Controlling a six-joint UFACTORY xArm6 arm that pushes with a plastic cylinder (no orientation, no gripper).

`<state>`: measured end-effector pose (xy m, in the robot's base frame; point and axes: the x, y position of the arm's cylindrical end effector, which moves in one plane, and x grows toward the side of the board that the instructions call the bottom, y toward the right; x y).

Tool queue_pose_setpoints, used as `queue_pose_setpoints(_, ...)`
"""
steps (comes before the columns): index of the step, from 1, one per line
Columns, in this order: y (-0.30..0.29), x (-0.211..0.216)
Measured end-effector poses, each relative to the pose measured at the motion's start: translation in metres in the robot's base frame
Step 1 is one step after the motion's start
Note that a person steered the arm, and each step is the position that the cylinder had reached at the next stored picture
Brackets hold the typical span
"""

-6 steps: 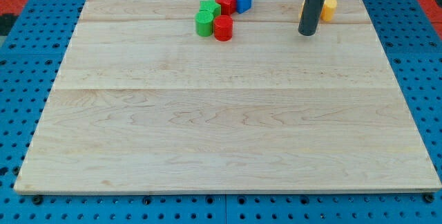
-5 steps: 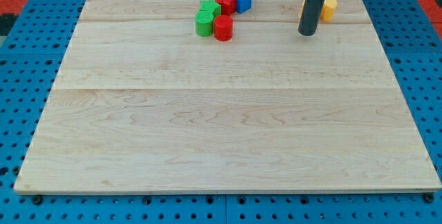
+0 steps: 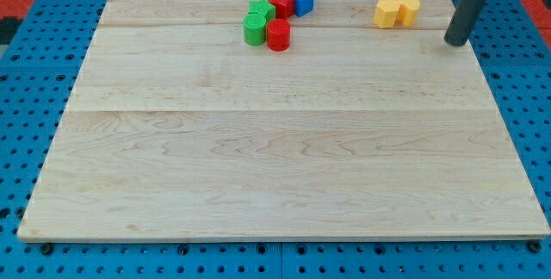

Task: Move the arm right to the blue cube

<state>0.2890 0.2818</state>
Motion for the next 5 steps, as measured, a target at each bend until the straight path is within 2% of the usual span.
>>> queue_pose_setpoints(1, -0.001, -0.075)
queue_pose_setpoints(2, -0.025, -0.097)
queue_pose_setpoints(3, -0.039, -0.098)
queue_pose_setpoints(5, -0.161, -0.084)
